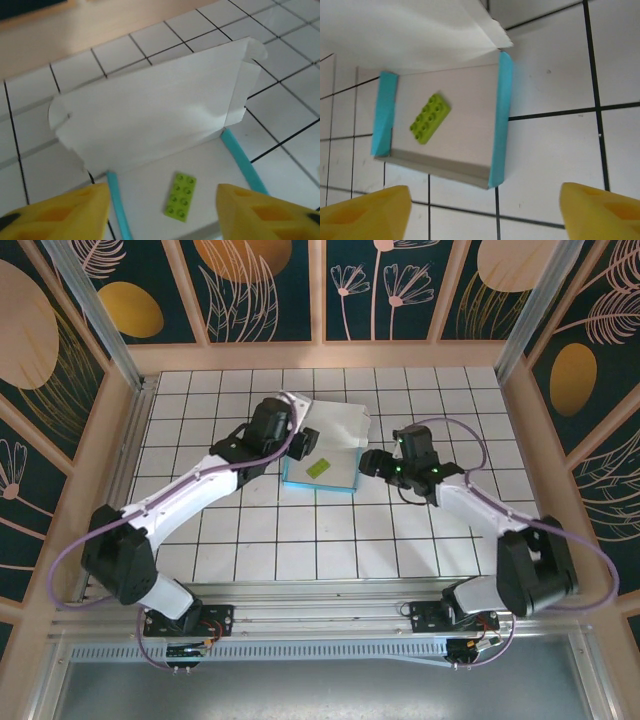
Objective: Fold the paper box
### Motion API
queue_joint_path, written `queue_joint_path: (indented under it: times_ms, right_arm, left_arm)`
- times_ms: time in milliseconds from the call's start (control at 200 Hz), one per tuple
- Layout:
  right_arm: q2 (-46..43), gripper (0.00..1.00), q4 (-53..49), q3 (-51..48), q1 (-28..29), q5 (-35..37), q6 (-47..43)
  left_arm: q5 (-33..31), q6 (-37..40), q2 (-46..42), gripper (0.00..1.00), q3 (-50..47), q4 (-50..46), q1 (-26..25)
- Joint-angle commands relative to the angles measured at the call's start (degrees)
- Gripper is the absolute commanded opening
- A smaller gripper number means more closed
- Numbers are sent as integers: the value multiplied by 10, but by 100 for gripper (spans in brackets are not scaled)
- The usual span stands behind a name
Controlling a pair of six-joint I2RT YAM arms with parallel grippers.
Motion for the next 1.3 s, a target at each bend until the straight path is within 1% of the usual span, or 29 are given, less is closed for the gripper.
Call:
queue_joint_path:
  times_ms: [0,185,280,340,506,656,856,1046,1186,1251,1296]
  right_arm:
    - [52,71,81,0,5,29,16]
    - [144,60,133,31,16,20,10]
    - [182,53,150,44,23,16,15]
    - [200,46,158,50,27,16,20]
    - [233,33,175,59,31,25,19]
    - [260,26,169,81,33,38,-3]
    - [274,21,160,101,33,58,-26]
    - [284,12,154,115,33,60,-39]
    - [291,14,146,124,34,67,-38]
    - [293,17,143,125,34,69,-34]
    - [291,20,141,125,35,71,-34]
  left_arm:
    - [9,-121,-42,61,-54,40,8]
    - [-55,-131,-116,73,-126,52,18]
    - [-96,-140,-149,83,-158,59,23]
    - [-109,-145,-166,89,-174,63,30]
    - [-120,-147,-185,94,-195,58,40]
    - [-136,-138,-185,95,-194,44,43]
    - [-148,-135,-199,96,-199,37,46]
    - [-153,-140,-211,96,-207,29,47]
    - [-159,-147,-226,97,-215,22,47]
    - [-157,-155,-231,98,-221,20,47]
    - [-155,-159,-235,99,-225,20,48]
